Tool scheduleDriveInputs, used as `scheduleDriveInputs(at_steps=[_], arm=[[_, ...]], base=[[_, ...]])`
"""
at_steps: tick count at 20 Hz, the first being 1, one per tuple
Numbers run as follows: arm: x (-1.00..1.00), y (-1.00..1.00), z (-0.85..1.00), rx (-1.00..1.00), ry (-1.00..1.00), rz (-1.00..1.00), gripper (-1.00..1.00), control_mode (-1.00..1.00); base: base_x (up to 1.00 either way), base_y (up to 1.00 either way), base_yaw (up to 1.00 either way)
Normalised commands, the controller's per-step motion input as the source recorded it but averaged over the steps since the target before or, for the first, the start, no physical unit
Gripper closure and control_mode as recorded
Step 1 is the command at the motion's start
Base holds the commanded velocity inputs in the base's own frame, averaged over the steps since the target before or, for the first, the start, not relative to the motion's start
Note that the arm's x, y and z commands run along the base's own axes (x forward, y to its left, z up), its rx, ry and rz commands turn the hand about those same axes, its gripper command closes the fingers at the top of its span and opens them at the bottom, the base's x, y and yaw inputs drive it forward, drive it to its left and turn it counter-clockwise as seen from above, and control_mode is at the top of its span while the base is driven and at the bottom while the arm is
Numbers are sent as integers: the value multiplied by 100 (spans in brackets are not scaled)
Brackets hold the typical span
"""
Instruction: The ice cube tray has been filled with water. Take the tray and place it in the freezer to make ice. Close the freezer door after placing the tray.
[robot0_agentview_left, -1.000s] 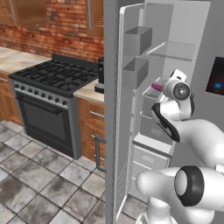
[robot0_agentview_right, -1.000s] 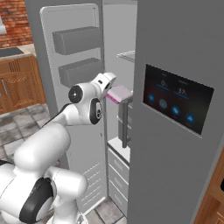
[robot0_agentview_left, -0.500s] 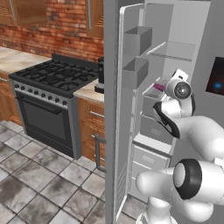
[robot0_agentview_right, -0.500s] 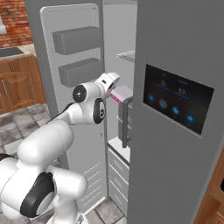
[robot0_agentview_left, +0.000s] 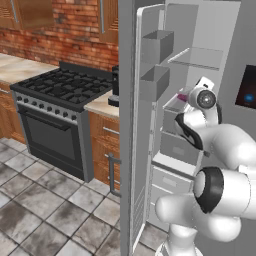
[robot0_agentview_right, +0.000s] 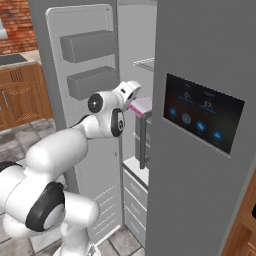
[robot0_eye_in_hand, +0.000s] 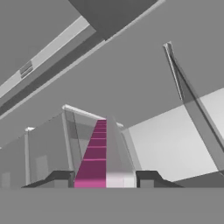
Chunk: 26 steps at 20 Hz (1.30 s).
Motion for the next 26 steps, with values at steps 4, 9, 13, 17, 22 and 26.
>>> scheduleDriveInputs(at_steps=[4,9,13,17,22,26], arm=[[19,-9,-5,0,0,-2,100,-100],[16,-12,-2,0,0,-1,100,-100],[20,-12,-1,0,0,0,100,-100],[15,-14,0,0,0,0,100,-100],[23,-12,0,0,0,0,100,-100],[29,-9,0,0,0,0,100,-100]], base=[[0,0,0],[0,0,0],[0,0,0],[0,0,0],[0,0,0],[0,0,0]])
